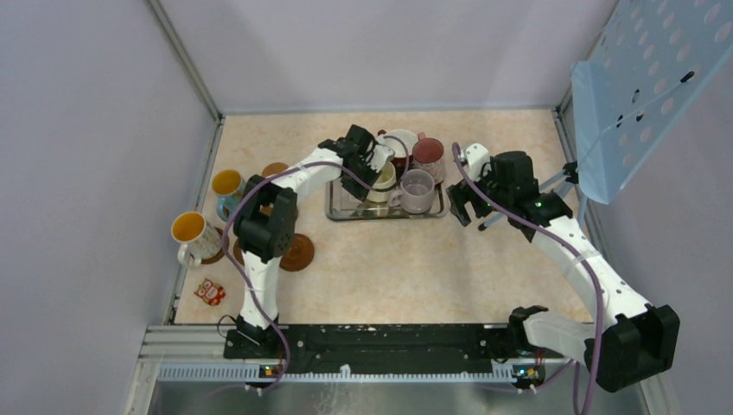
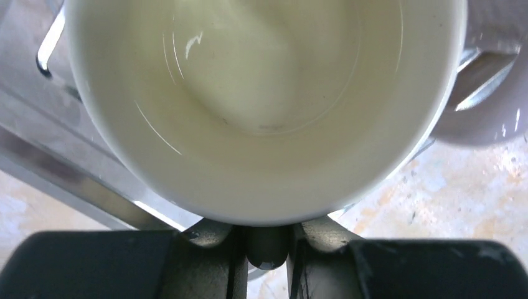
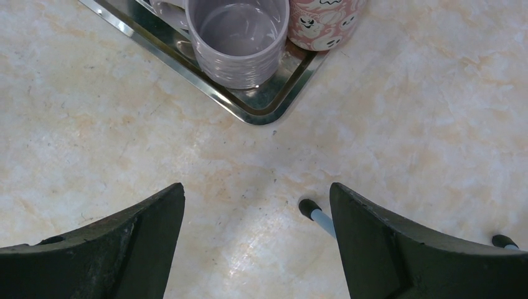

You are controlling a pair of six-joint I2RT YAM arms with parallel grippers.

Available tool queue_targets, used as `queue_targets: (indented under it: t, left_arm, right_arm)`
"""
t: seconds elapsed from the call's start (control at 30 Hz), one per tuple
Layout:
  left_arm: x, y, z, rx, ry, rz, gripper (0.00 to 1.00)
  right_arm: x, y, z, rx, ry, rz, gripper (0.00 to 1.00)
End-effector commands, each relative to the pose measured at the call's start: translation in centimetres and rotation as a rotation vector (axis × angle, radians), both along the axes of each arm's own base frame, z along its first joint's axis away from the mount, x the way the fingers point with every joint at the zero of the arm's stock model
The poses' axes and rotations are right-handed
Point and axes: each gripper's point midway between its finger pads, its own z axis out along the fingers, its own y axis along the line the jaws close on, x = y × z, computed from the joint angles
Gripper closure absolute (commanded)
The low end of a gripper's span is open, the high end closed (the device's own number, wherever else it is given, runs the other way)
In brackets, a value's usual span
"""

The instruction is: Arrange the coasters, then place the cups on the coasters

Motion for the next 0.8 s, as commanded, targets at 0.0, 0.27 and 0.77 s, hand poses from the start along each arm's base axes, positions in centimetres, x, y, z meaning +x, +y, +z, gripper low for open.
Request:
queue_targets:
  t: [0.0, 0.27, 0.77]
  left_arm:
    - [1.1, 1.3, 6.3, -0.132, -0.118, 0.025, 1.00]
    - [1.2, 4.9, 11.0, -0.283, -0.240, 0.060, 1.00]
    - [-2.9, 16.7, 11.1, -0.252, -0.289, 0.213, 1.00]
  right_arm:
    - [-0.1, 0.1, 1.1, 0.025, -0.032, 0.006, 0.15]
    - [-0.3, 0.4, 1.0, 0.035, -0.026, 0.017, 0.15]
    - [-1.0, 0.9, 0.1, 0.066, 0.001, 0.035, 0.16]
